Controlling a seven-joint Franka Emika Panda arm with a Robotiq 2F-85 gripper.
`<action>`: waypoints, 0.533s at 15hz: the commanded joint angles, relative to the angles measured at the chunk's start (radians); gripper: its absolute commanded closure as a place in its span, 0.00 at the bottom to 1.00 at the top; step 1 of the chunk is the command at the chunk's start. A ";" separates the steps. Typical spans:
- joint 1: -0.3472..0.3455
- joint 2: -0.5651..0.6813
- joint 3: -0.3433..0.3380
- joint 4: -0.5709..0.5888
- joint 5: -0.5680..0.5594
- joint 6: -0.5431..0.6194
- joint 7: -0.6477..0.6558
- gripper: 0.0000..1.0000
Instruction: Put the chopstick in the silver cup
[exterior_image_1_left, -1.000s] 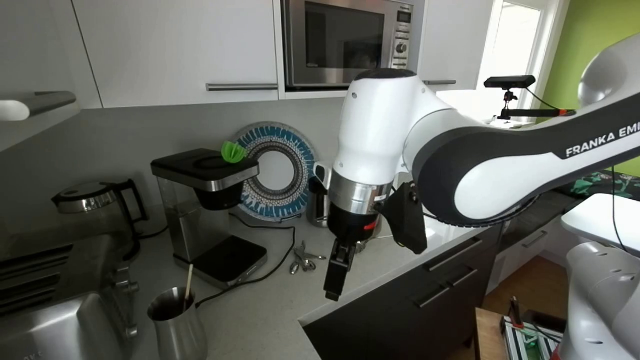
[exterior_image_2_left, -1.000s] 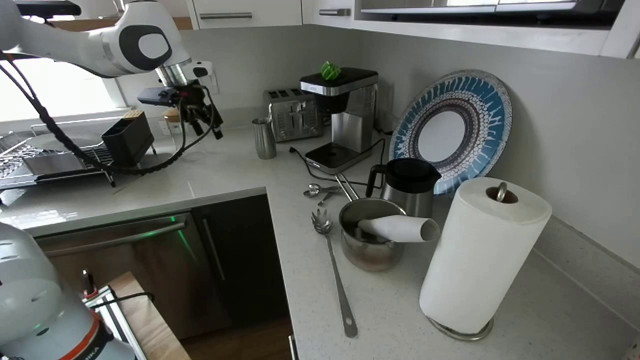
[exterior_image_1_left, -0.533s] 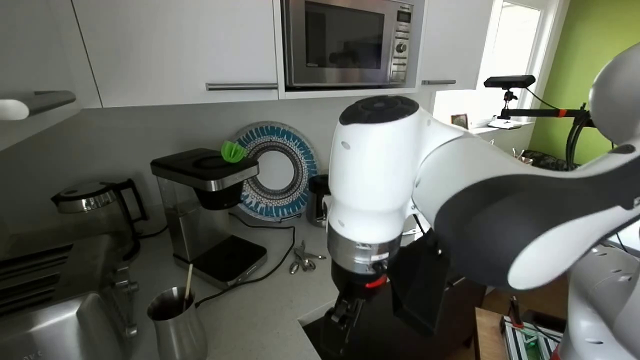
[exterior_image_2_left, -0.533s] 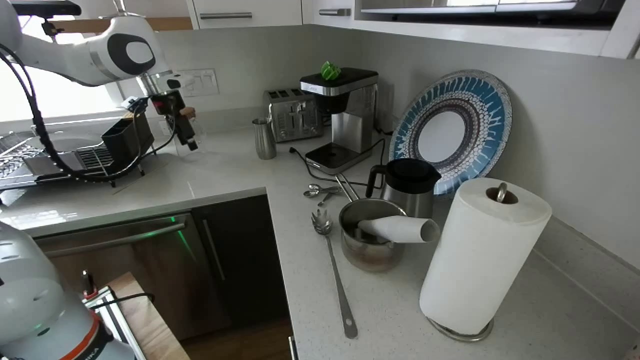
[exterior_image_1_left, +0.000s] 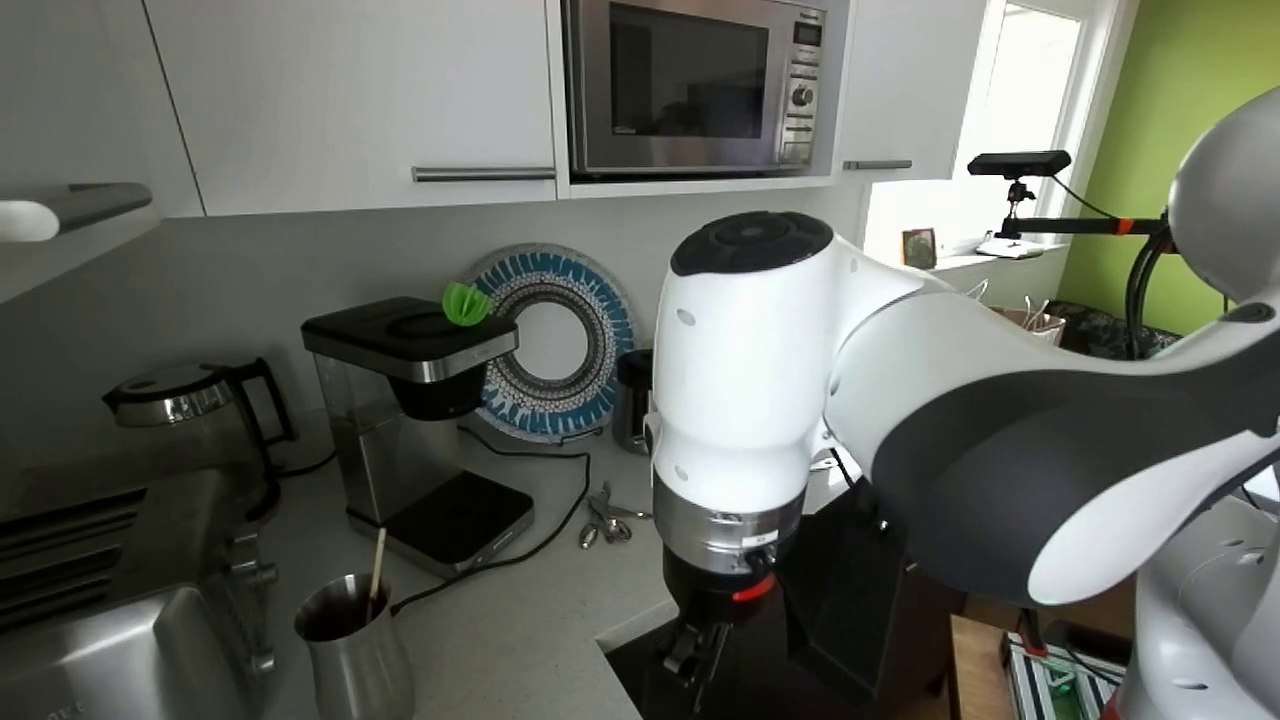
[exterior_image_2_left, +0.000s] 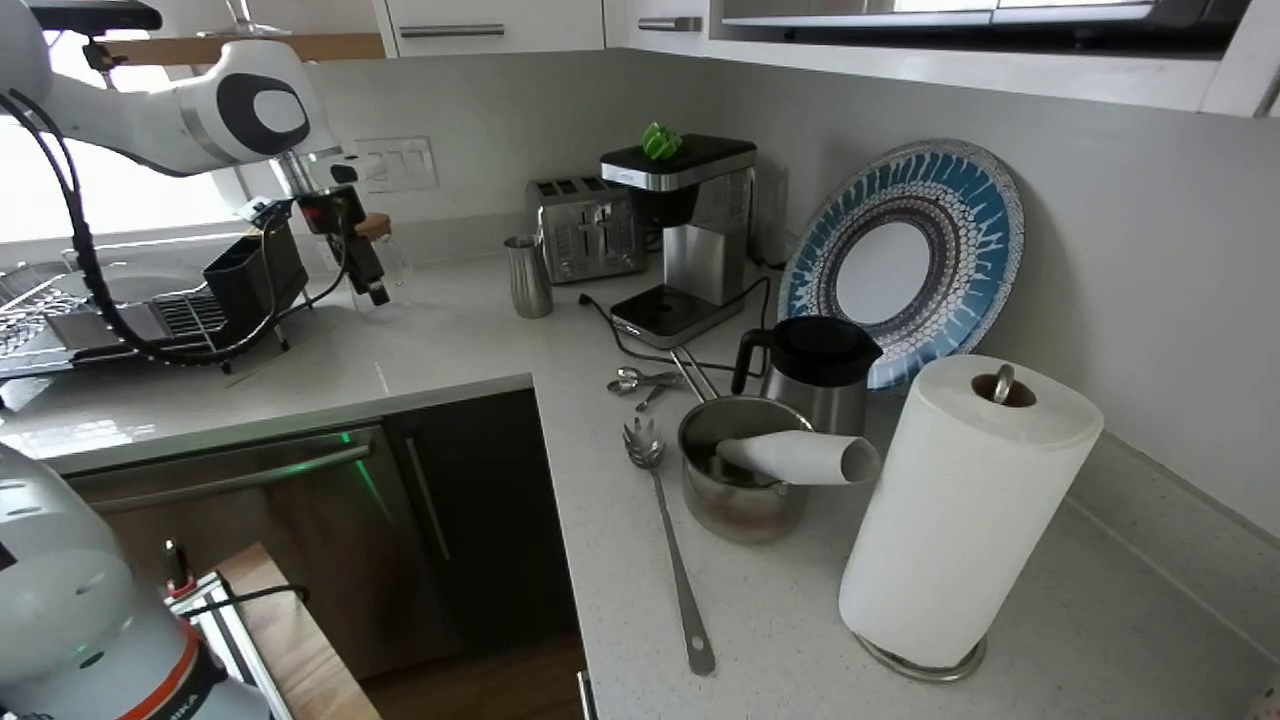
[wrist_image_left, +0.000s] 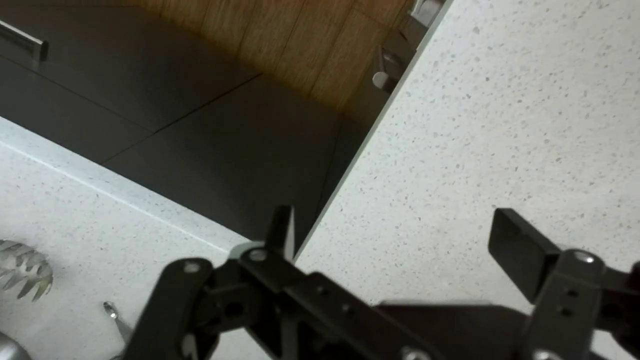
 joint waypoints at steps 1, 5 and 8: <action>0.064 0.099 0.024 0.030 0.044 -0.016 0.020 0.00; 0.129 0.177 0.045 0.038 0.057 0.010 0.017 0.00; 0.164 0.238 0.045 0.049 0.046 0.163 0.017 0.00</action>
